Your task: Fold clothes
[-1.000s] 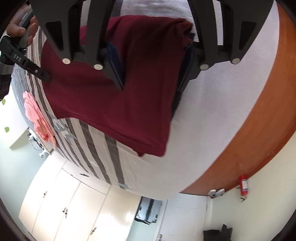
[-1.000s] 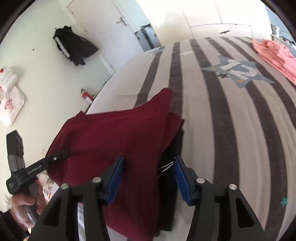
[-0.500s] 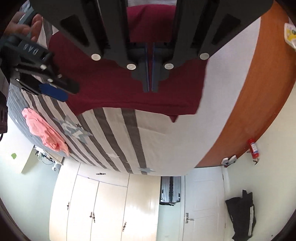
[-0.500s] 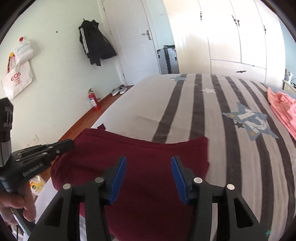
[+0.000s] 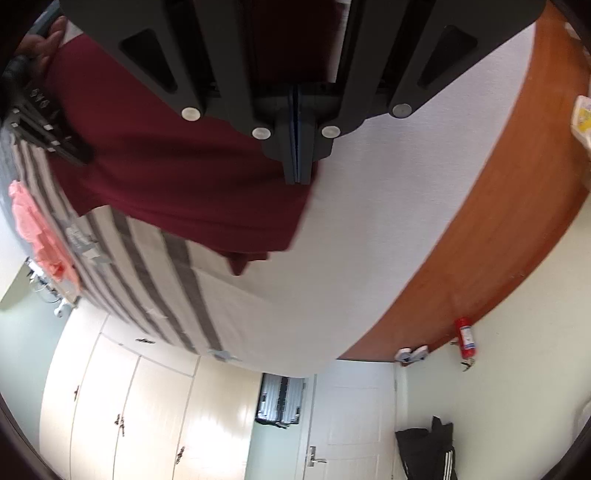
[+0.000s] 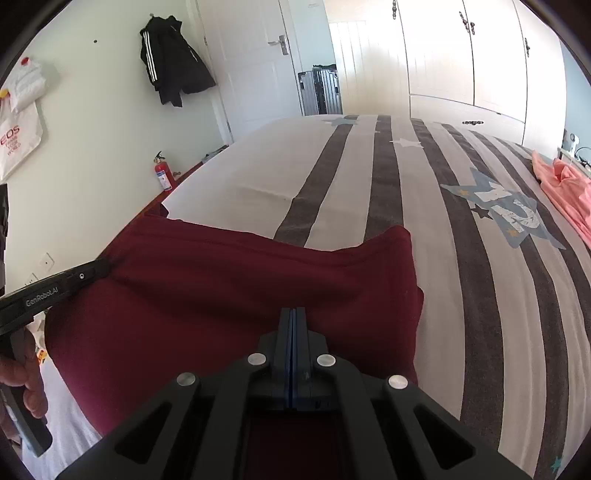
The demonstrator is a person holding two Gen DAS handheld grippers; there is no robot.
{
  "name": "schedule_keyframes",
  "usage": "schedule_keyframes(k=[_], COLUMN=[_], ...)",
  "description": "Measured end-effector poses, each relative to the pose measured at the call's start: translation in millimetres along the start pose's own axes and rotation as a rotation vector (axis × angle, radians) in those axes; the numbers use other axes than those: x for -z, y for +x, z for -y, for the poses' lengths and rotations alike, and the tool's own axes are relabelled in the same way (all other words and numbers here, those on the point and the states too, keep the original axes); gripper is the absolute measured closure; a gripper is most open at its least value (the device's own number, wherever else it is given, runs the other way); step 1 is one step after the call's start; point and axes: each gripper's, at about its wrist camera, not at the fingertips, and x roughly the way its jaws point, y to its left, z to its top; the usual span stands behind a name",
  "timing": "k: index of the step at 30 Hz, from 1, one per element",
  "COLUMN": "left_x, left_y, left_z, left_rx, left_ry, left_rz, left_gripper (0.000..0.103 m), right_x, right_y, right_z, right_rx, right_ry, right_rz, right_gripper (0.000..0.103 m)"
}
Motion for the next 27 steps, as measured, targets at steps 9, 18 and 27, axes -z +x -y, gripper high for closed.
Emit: schedule_keyframes(k=[9, 18, 27], left_x=[-28.4, -24.0, -29.8], left_y=[-56.7, 22.8, 21.1], left_z=[15.1, 63.0, 11.6], left_rx=[0.177, 0.127, 0.022], left_ry=[-0.044, 0.141, -0.052], left_rz=[0.124, -0.041, 0.010], left_gripper=[0.101, 0.101, 0.101], right_x=[-39.1, -37.8, -31.2], right_y=[-33.0, 18.8, 28.5], right_z=[21.4, 10.0, 39.2], right_rx=[0.018, 0.016, 0.102], right_ry=[0.065, -0.056, -0.087], right_rz=[0.103, -0.021, -0.026], right_gripper=[0.088, 0.075, 0.070])
